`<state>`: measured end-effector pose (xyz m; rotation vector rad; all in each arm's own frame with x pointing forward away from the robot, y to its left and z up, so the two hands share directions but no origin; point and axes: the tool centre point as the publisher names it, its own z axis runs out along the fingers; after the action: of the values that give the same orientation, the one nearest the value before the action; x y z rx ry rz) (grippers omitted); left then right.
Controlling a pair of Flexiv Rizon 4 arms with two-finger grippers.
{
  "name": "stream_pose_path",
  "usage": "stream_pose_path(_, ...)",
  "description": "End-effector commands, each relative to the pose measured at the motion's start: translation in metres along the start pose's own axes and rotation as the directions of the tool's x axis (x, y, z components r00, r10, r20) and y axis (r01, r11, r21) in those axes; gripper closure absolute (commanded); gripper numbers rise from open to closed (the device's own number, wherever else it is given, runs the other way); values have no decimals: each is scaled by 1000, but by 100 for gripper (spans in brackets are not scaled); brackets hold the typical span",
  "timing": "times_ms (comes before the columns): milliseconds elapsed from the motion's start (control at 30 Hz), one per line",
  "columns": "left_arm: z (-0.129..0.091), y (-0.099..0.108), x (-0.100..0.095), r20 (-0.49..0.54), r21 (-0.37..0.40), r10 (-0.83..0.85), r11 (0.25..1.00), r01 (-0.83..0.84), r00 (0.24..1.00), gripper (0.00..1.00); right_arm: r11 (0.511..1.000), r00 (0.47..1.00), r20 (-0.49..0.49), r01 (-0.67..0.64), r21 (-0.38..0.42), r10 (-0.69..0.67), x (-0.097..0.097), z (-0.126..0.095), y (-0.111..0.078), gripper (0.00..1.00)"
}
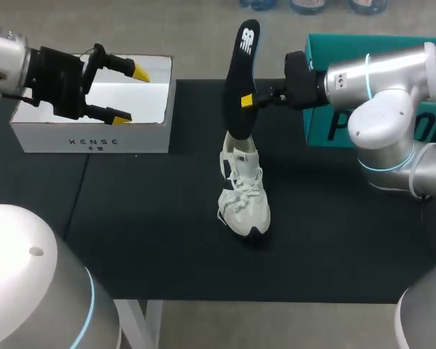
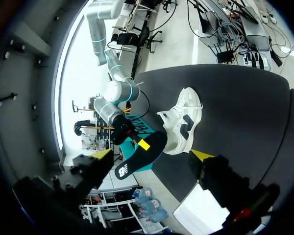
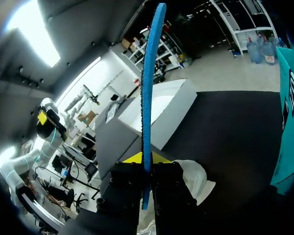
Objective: Take the shoe out of the shoebox, open the shoe tongue, remove and reinsert the insole, then place the shoe into the shoebox
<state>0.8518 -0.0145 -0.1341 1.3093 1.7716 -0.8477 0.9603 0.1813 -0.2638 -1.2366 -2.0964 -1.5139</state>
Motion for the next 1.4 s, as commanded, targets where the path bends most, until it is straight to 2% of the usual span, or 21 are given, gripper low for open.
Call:
stream_pose_path(33, 1, 1, 0, -1, 1, 1, 1000, -1, 1000, 0, 997, 995, -94, 29, 66, -23, -18, 11, 6, 100)
stream_pose_path(200, 1, 1, 0, -1, 1, 1, 1000, -1, 1000, 0, 993, 993, -114, 56, 106, -44, -29, 15, 8, 100)
stream_pose_path(467, 1, 1, 0, -1, 1, 1, 1000, -1, 1000, 0, 992, 992, -116, 56, 117, -42, -38, 16, 3, 100)
stream_pose_path(1033, 1, 1, 0, -1, 1, 1, 1000, -1, 1000, 0, 986, 998, -58, 50, 161, -41, -47, 20, -29, 100)
stream_pose_path(1400, 1, 1, 0, -1, 1, 1, 1000, -1, 1000, 0, 984, 999, -47, 18, 179, -10, -40, 21, -55, 100)
